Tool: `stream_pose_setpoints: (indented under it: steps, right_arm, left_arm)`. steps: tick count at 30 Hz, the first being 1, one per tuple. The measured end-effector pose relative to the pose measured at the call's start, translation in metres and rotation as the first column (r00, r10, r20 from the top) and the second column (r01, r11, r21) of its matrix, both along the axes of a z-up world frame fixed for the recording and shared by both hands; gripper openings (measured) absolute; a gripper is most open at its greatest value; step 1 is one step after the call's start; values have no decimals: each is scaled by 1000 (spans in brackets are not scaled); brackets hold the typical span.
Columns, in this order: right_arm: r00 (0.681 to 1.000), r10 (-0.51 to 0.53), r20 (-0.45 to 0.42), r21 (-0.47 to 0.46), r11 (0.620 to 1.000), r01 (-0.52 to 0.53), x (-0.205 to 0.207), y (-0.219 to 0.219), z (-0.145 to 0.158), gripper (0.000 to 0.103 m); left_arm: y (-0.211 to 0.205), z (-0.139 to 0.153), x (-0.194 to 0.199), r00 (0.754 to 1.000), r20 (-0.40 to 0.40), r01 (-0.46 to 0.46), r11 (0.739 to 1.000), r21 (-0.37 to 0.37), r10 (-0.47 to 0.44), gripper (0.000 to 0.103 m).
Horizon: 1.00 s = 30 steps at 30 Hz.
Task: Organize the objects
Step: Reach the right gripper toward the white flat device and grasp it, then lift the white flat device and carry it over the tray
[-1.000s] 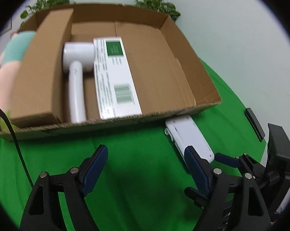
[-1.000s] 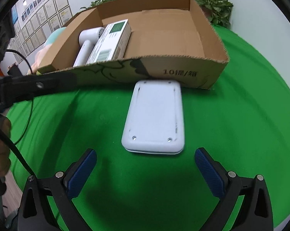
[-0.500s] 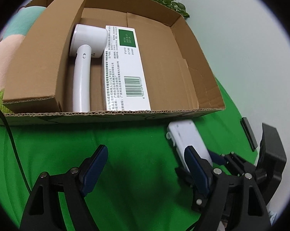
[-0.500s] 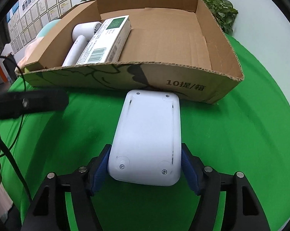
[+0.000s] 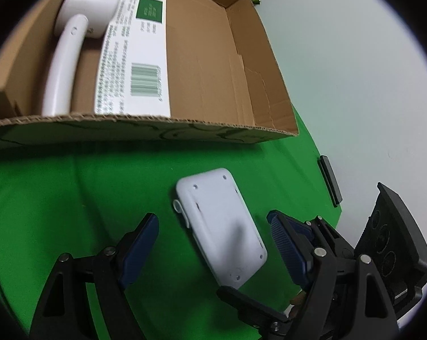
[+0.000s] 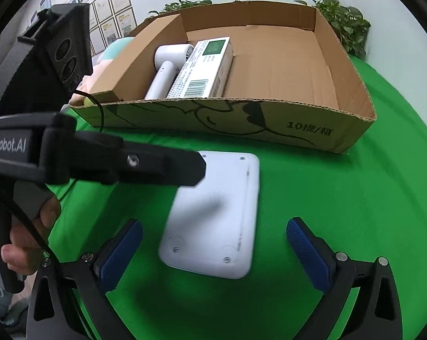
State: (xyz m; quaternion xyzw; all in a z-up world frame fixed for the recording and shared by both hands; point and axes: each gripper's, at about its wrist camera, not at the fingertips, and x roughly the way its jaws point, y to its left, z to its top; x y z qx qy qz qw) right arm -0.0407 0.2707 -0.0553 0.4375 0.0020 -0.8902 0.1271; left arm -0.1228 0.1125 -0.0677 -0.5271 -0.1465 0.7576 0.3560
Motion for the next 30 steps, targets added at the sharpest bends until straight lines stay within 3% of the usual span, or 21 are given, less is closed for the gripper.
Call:
stream_pose_setpoints:
  steps: [8,9,12,14,17,23,30]
  right_arm:
    - [1000,14,23,-10,1000,-14,16,1,-2,97]
    - [1000,9,24,-8,1000,-9,17,1,-2,93]
    - [999,3,53,-9,1000,-2,16,1,-8,74]
    - [998,-1,60,0,1000,1,18,-1,-11,68]
    - [999,-10,50,37,999,8,20,-6,-12,67]
    - [998,-31,55,6,1000,30,27,-4,-11,66]
    - [997,-44,63,-48,998,47,35,-2,-9,66]
  left_arm:
    - [15,-13,5,998,66,12,997,73,-17,79]
    - [15,-14,4,997,73,11,997,74,-16,73]
    - [15,-18,3,996,84,8,997,72,-14,68]
    - [13,-17,5,997,81,9,998,68,-15,66]
    - [11,-17,7,997,73,0,998,56,-4,59]
    - [10,-21,17,999,43,-3,1000,13,3,39]
    - [8,-22,29,999,54,-9,1000,25,8,32]
